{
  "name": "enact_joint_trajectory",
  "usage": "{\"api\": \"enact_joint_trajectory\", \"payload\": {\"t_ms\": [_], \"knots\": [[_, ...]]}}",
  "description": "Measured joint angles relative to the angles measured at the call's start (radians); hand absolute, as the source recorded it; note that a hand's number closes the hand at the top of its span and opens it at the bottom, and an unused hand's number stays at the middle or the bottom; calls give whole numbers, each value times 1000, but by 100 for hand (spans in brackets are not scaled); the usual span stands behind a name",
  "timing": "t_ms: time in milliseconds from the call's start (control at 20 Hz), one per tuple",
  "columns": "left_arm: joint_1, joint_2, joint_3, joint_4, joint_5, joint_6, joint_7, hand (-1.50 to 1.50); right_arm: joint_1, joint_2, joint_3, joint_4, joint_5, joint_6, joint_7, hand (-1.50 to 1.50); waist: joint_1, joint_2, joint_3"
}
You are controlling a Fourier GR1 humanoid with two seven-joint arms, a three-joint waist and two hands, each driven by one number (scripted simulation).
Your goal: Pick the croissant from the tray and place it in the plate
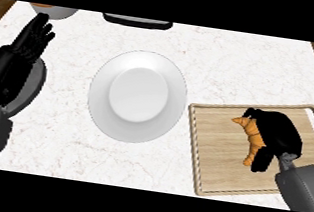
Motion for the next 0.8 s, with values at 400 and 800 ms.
{"api": "enact_joint_trajectory", "payload": {"t_ms": [400, 800], "knots": [[6, 6, 14, -13, 5, -8, 18, 0, 165, -57, -161, -67, 12, -173, 70, 150, -12, -1, 3], [24, -7, 11, -16, -1, -14, 10, 0, 251, -46, -207, -394, -88, -147, 46, 150, -13, 0, 6]]}}
